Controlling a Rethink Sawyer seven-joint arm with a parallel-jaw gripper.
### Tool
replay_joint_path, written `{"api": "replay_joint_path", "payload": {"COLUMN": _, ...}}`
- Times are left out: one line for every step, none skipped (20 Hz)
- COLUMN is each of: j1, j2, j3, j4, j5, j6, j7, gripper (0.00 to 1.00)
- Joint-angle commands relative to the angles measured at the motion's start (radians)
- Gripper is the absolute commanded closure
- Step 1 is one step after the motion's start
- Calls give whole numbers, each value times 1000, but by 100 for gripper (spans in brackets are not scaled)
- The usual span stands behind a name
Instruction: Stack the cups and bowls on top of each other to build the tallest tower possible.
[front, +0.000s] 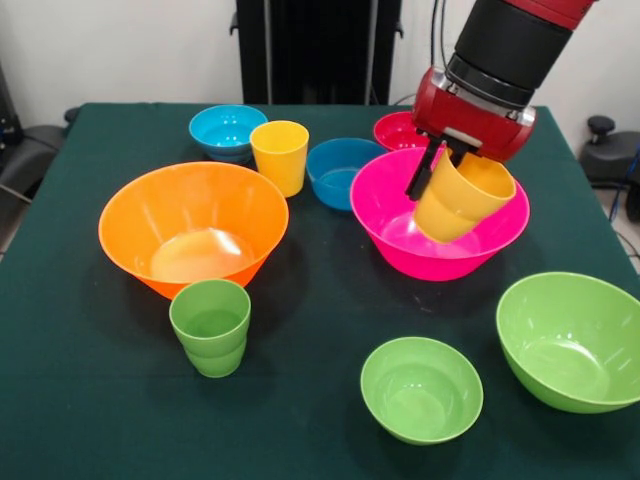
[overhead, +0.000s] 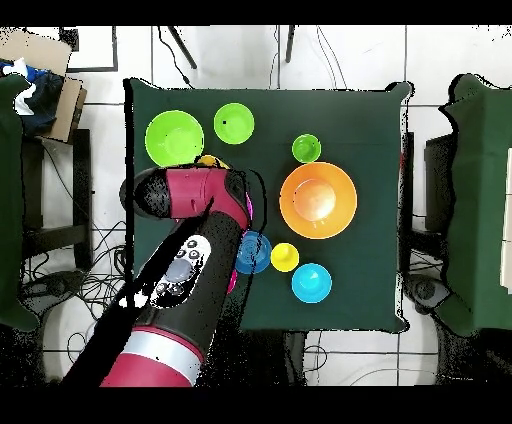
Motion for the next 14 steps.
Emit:
{"api": "replay_joint_path", "payload": {"j1": 26, "j2": 26, "j3": 47, "j4": -48, "j5": 26, "j6": -38, "j7": 208, "gripper": 100}}
{"api": "replay_joint_path", "payload": {"j1": 30, "j2": 26, "j3": 44, "j4": -51, "j5": 27, "j6": -33, "j7": 209, "gripper": 100}}
{"api": "replay_joint_path", "payload": {"j1": 32, "j2": 26, "j3": 41, "j4": -52, "j5": 28, "j6": -29, "j7": 209, "gripper": 100}}
{"api": "replay_joint_path", "payload": {"j1": 34, "j2": 28, "j3": 38, "j4": -55, "j5": 29, "j6": -25, "j7": 210, "gripper": 100}}
{"api": "replay_joint_path", "payload": {"j1": 33, "j2": 28, "j3": 39, "j4": -56, "j5": 31, "j6": -25, "j7": 207, "gripper": 100}}
{"api": "replay_joint_path", "payload": {"j1": 35, "j2": 32, "j3": 37, "j4": -58, "j5": 32, "j6": -26, "j7": 209, "gripper": 100}}
{"api": "replay_joint_path", "payload": {"j1": 39, "j2": 36, "j3": 35, "j4": -62, "j5": 35, "j6": -26, "j7": 212, "gripper": 100}}
{"api": "replay_joint_path", "payload": {"j1": 41, "j2": 41, "j3": 33, "j4": -65, "j5": 37, "j6": -28, "j7": 214, "gripper": 100}}
{"api": "replay_joint_path", "payload": {"j1": 42, "j2": 44, "j3": 32, "j4": -63, "j5": 39, "j6": -35, "j7": 216, "gripper": 100}}
{"api": "replay_joint_path", "payload": {"j1": 41, "j2": 48, "j3": 34, "j4": -65, "j5": 41, "j6": -40, "j7": 214, "gripper": 100}}
{"api": "replay_joint_path", "payload": {"j1": 43, "j2": 51, "j3": 32, "j4": -66, "j5": 43, "j6": -43, "j7": 216, "gripper": 100}}
{"api": "replay_joint_path", "payload": {"j1": 44, "j2": 52, "j3": 32, "j4": -67, "j5": 45, "j6": -44, "j7": 215, "gripper": 100}}
{"api": "replay_joint_path", "payload": {"j1": 45, "j2": 53, "j3": 31, "j4": -67, "j5": 47, "j6": -46, "j7": 214, "gripper": 100}}
{"api": "replay_joint_path", "payload": {"j1": 45, "j2": 54, "j3": 30, "j4": -66, "j5": 48, "j6": -47, "j7": 213, "gripper": 100}}
